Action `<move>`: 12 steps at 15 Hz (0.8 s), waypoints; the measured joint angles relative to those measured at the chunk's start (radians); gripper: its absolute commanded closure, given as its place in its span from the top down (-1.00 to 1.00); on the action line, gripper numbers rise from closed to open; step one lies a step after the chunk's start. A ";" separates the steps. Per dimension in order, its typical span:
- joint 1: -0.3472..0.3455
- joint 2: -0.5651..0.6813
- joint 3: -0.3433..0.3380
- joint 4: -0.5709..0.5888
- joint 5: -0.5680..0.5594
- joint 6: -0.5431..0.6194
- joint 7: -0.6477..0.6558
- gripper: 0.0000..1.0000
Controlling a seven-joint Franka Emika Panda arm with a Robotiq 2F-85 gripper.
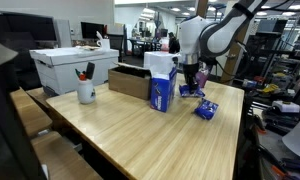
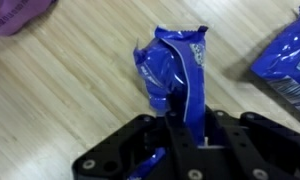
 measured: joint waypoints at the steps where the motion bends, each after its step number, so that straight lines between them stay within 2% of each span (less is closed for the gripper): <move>1: 0.000 -0.003 0.000 0.000 0.000 0.000 0.001 -0.90; 8: 0.001 -0.036 0.002 -0.001 0.000 -0.003 0.023 -0.91; 12: 0.019 -0.098 0.008 -0.001 -0.020 -0.037 0.080 -0.91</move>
